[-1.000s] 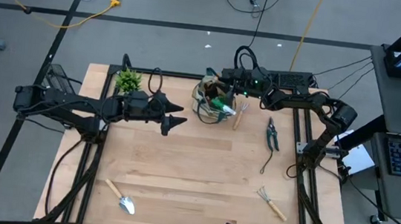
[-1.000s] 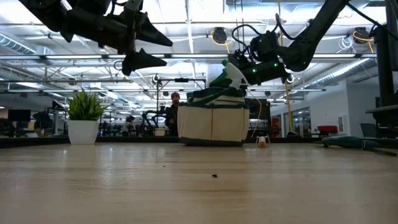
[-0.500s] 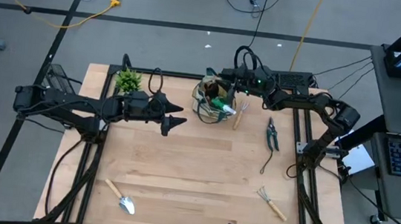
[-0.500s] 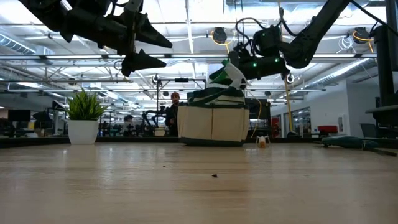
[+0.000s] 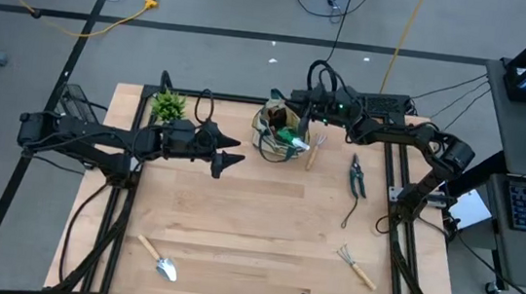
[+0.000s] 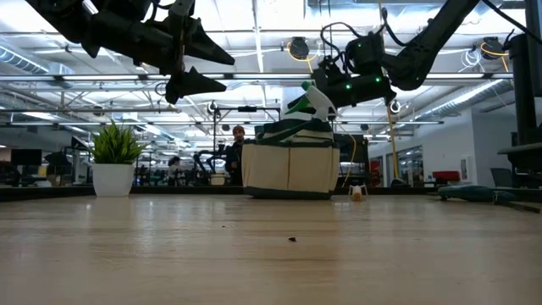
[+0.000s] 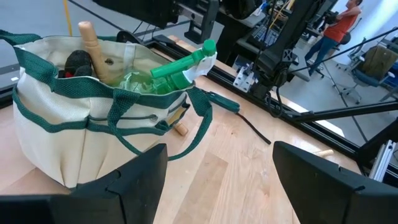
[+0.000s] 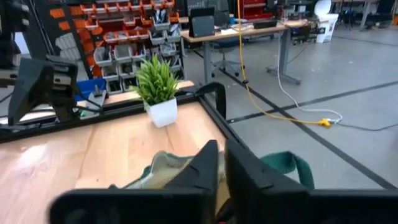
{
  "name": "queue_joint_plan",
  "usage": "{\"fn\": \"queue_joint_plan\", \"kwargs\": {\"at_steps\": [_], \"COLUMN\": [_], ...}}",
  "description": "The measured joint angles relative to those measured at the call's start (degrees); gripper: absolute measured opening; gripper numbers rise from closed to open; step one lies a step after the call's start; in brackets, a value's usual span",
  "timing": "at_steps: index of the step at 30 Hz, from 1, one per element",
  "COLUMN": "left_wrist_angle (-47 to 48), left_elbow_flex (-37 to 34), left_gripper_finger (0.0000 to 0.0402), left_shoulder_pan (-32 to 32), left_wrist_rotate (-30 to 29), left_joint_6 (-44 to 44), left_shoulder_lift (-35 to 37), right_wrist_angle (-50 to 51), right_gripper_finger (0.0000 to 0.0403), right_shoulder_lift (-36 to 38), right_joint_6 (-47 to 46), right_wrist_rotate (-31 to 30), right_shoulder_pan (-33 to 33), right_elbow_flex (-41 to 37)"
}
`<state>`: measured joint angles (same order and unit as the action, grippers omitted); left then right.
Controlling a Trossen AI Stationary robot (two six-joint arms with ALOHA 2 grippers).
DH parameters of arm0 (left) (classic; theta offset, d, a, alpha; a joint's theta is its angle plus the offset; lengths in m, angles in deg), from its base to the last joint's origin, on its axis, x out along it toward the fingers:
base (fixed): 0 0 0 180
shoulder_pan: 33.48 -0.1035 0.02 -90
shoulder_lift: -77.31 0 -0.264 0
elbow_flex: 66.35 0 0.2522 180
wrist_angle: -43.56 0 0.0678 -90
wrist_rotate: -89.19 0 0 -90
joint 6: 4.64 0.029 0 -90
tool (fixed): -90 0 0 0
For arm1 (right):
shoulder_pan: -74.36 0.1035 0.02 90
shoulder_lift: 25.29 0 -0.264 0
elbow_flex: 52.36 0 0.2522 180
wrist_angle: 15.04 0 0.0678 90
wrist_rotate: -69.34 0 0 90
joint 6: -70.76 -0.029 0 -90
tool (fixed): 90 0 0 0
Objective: Pick & Place Garden tools in Gardening bag
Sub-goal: Put the brown trowel into the gardening bag
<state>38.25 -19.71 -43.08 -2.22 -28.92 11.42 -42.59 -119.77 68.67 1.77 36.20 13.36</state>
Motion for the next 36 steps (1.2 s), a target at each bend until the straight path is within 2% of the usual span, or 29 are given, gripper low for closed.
{"fn": "queue_joint_plan", "kwargs": {"at_steps": [2,9,21,28,36], "left_wrist_angle": [0.0,1.09,1.33,1.36,1.33], "left_elbow_flex": [0.0,0.0,0.0,0.0,0.0], "left_gripper_finger": [0.0296,0.0296,0.0296,0.0296,0.0296], "left_shoulder_pan": [0.01,0.02,0.81,2.78,5.05], "left_wrist_rotate": [0.0,0.03,1.45,1.57,1.55], "left_joint_6": [0.01,0.01,-0.49,-0.26,-0.26], "left_shoulder_lift": [0.0,0.0,0.0,0.0,0.0], "right_wrist_angle": [0.42,-0.67,3.8,12.63,12.87], "right_gripper_finger": [0.0005,0.0002,0.0001,0.0,0.0], "right_shoulder_lift": [0.0,2.46,14.52,21.34,28.43], "right_joint_6": [-0.02,-2.8,-2.6,1.39,1.22], "right_wrist_rotate": [0.11,0.35,6.22,6.22,4.66], "right_shoulder_pan": [-0.18,-0.36,0.02,2.63,4.7], "right_elbow_flex": [0.0,0.0,0.0,-0.17,-6.33]}}
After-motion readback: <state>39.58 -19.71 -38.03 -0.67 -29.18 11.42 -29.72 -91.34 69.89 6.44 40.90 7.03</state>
